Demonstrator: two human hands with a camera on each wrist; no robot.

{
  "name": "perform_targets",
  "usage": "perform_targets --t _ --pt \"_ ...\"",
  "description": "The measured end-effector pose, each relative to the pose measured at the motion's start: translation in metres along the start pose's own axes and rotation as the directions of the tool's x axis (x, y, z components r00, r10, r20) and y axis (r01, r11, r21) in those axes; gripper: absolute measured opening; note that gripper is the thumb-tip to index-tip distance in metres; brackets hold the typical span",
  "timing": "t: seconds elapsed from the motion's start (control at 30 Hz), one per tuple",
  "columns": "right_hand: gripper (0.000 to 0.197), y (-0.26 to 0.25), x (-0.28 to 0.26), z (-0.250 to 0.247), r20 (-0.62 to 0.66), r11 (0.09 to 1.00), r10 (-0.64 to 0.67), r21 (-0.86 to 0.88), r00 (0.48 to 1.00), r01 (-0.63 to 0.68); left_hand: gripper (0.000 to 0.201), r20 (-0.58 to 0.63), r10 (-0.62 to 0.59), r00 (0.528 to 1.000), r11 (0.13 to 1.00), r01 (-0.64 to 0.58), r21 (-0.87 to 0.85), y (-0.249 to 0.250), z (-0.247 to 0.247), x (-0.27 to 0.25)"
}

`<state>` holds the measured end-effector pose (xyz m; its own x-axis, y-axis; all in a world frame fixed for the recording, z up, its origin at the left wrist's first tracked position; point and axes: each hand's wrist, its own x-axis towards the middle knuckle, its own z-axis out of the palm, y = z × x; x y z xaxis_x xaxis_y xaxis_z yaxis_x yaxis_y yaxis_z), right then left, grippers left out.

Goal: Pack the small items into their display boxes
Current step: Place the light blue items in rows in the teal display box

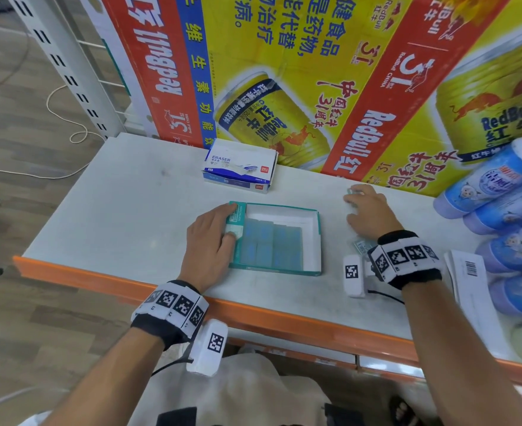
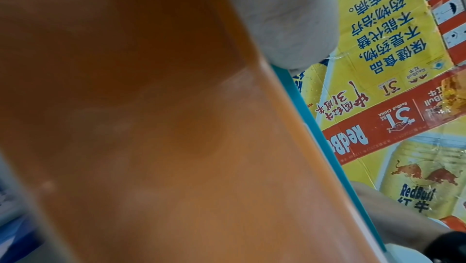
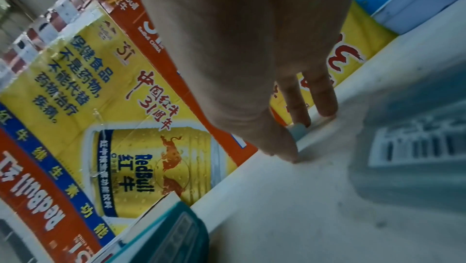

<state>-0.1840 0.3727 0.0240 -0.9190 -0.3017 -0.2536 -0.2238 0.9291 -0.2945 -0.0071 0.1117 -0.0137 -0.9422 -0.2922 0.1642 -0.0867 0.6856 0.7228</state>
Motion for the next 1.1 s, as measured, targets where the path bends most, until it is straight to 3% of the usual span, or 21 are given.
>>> perform_targets --t 0.1,0.23,0.4,0.6,0.73,0.83,0.97,1.1 --pt "0.034 -0.006 -0.007 0.004 -0.066 0.991 -0.058 0.114 0.996 0.065 0.051 0.004 -0.001 1.000 1.000 0.001 0.004 0.000 0.000 0.000" --pt "0.030 -0.013 -0.014 0.007 -0.036 0.989 -0.077 0.120 0.996 0.081 0.051 0.007 -0.002 1.000 1.000 0.002 0.008 0.000 0.000 0.000" --pt "0.021 -0.015 -0.019 0.006 -0.110 0.980 -0.070 0.178 0.991 0.089 0.051 0.016 -0.007 1.000 1.000 0.007 0.010 0.000 0.000 0.000" --pt "0.026 -0.034 -0.032 -0.001 -0.244 0.877 -0.197 0.390 0.949 0.282 0.052 0.013 -0.003 1.000 1.000 0.003 0.018 0.001 -0.001 0.000" --pt "0.031 -0.054 -0.046 0.002 -0.276 0.815 -0.209 0.482 0.938 0.323 0.052 0.014 -0.004 1.000 1.000 0.004 0.014 0.000 -0.001 -0.001" --pt "0.028 -0.067 -0.053 0.007 -0.215 0.797 -0.234 0.516 0.948 0.314 0.052 0.007 -0.001 1.000 1.000 0.001 0.014 0.000 0.000 -0.001" --pt "0.017 -0.076 -0.058 0.016 -0.009 0.800 -0.265 0.556 0.964 0.226 0.051 0.000 0.001 1.000 1.000 -0.001 0.013 -0.001 0.001 0.000" --pt "0.019 -0.078 -0.062 0.023 0.048 0.841 -0.345 0.458 0.937 0.286 0.051 0.000 0.001 1.000 1.000 -0.001 0.015 -0.002 0.001 -0.001"
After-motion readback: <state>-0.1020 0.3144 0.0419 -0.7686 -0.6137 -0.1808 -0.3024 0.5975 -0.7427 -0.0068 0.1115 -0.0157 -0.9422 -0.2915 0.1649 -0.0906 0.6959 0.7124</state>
